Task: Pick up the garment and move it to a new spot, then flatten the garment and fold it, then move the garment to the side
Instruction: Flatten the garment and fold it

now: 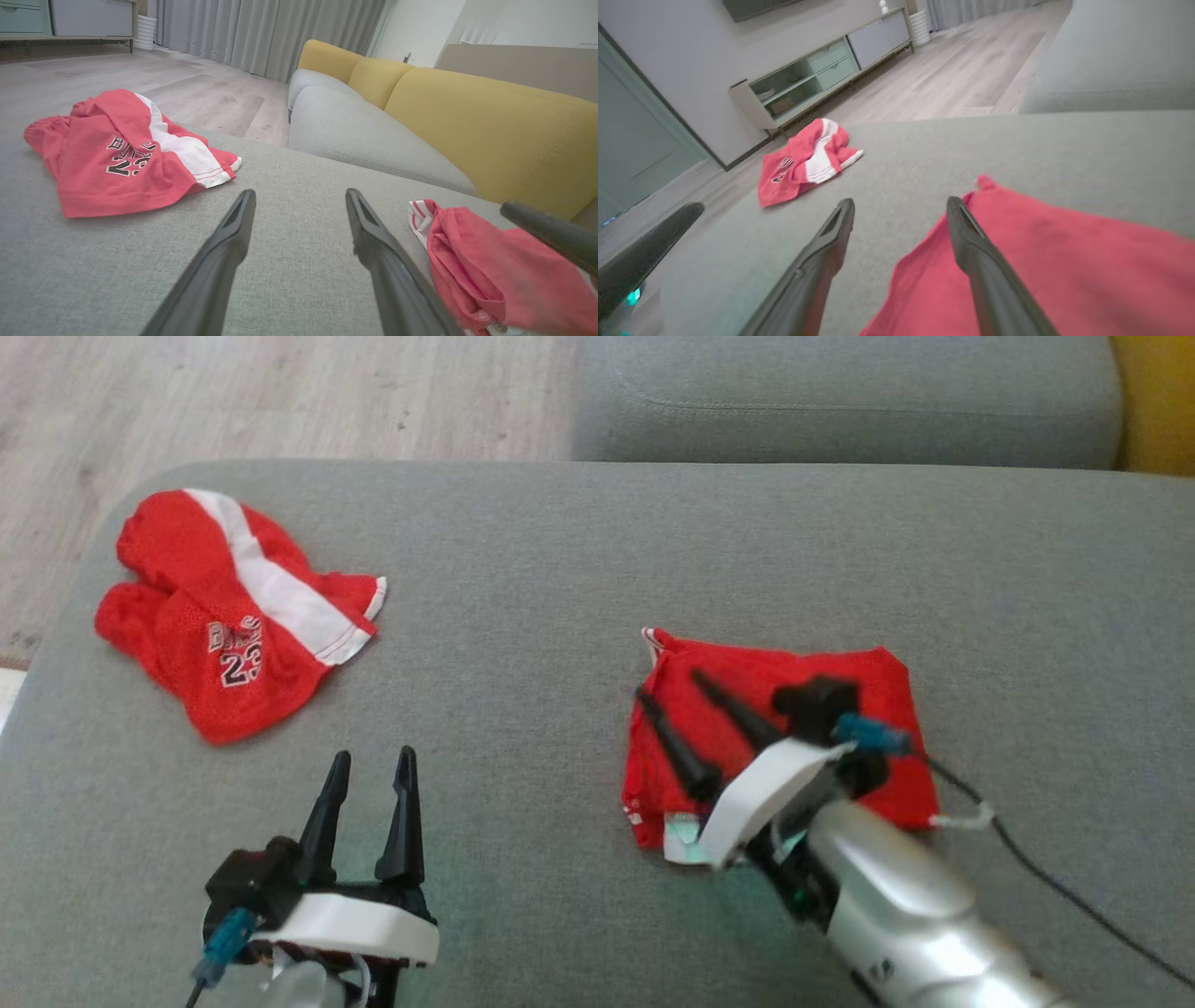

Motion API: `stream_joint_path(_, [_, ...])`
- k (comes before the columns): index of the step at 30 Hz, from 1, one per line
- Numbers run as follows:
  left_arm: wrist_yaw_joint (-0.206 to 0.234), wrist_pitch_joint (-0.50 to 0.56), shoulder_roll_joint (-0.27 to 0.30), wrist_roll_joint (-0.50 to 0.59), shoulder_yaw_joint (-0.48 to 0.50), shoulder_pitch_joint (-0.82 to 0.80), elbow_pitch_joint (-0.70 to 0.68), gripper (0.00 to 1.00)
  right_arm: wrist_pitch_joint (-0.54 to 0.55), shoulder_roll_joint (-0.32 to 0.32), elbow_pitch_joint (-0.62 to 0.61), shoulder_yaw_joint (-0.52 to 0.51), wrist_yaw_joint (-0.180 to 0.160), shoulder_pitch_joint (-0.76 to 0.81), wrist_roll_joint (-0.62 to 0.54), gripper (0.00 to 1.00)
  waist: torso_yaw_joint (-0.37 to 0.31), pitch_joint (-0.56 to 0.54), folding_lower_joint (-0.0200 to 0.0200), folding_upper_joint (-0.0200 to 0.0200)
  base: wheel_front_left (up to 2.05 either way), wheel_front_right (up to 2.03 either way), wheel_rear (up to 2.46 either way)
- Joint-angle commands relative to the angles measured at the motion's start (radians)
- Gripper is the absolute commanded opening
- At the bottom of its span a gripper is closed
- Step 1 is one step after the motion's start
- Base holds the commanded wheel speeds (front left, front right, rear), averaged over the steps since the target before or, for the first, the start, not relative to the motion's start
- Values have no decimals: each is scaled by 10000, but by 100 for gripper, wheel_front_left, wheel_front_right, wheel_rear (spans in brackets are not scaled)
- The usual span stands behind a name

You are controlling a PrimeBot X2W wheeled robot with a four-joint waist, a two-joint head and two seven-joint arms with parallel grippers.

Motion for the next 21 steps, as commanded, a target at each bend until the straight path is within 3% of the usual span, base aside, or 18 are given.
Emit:
stream_joint_path(1, [15,-53,91,38,344,-414,-359,100,-162,143,-178,-73,67,-362,-167,100,-80,-17,0,0,0,0,0])
stream_joint_path(5, [15,-53,72,89,463,-399,-593,100,-489,103,415,-1287,67,-653,-1178,100,-349,-63,0,0,0,0,0])
stream_joint_path(9, [15,-53,37,147,556,-385,-960,100,-588,-450,345,-2635,67,-620,-2393,100,-613,-72,0,0,0,0,0])
stream_joint_path(14, [15,-53,-9,190,599,-335,-1543,100,-597,-914,-1031,-4710,67,305,-4103,100,-930,-52,0,0,0,0,0])
stream_joint_path(21, [15,-53,-49,354,658,-202,-2007,100,-600,-401,-2883,-6663,67,2075,-5571,100,-1240,-34,0,0,0,0,0])
